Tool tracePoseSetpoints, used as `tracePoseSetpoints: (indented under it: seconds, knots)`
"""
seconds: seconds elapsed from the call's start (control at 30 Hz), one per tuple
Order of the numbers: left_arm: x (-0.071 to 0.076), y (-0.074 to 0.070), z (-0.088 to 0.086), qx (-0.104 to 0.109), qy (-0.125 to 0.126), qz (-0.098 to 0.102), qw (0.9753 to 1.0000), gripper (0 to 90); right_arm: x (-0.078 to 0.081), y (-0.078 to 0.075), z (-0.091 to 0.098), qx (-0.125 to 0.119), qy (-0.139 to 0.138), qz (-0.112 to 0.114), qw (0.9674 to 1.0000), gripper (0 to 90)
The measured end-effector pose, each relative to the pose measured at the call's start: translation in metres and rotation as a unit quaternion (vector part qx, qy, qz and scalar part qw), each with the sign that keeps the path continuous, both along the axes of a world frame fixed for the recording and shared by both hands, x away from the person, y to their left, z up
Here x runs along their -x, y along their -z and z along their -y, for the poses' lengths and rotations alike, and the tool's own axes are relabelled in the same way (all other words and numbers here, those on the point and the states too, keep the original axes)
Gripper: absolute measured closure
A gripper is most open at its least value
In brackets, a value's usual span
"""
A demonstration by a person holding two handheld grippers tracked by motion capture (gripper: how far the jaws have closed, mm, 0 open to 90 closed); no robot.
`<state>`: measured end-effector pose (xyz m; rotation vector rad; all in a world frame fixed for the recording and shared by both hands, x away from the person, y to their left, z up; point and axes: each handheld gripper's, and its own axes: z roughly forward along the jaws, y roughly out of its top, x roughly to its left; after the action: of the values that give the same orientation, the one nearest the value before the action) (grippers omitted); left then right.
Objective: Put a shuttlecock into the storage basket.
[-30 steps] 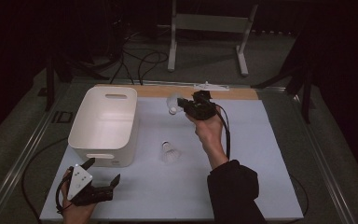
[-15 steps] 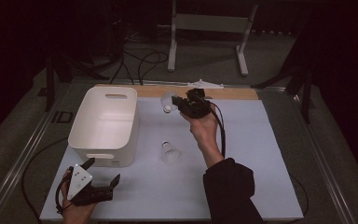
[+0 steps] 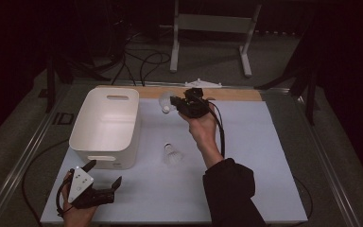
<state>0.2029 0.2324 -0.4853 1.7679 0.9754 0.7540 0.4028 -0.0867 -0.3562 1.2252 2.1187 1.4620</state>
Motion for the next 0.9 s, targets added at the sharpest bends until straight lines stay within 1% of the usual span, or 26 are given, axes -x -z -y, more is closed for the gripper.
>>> tracePoseSetpoints:
  seconds: [0.1,0.3,0.4,0.47,0.5,0.67,0.83,0.9]
  knots:
    - [0.0,0.0,0.0,0.0,0.0,0.0,1.0,0.3,-0.001,0.0,-0.002,-0.002,-0.001,0.004,1.0,89.1]
    - [0.0,0.0,0.0,0.0,0.0,0.0,1.0,0.3,-0.001,-0.001,-0.007,-0.001,-0.003,0.002,1.0,89.1]
    - [0.0,0.0,0.0,-0.002,0.0,0.0,1.0,0.3,-0.002,-0.002,-0.009,0.003,-0.006,0.005,1.0,89.1]
    - [0.0,0.0,0.0,-0.001,0.0,0.0,1.0,0.3,-0.002,-0.003,-0.012,0.0,-0.003,-0.001,1.0,89.1]
    - [0.0,0.0,0.0,-0.001,0.0,0.0,1.0,0.3,-0.002,-0.003,-0.012,0.002,-0.008,0.005,1.0,89.1]
    - [0.0,0.0,0.0,-0.001,0.0,0.0,1.0,0.3,-0.003,-0.003,-0.015,-0.003,-0.012,0.005,0.9999,89.1]
    - [0.0,0.0,0.0,-0.001,0.0,0.0,1.0,0.3,-0.003,-0.005,-0.019,-0.001,-0.015,0.008,0.9998,89.1]
    - [0.0,0.0,0.0,-0.001,0.0,0.0,1.0,0.3,-0.003,-0.005,-0.021,-0.006,-0.017,0.009,0.9998,89.1]
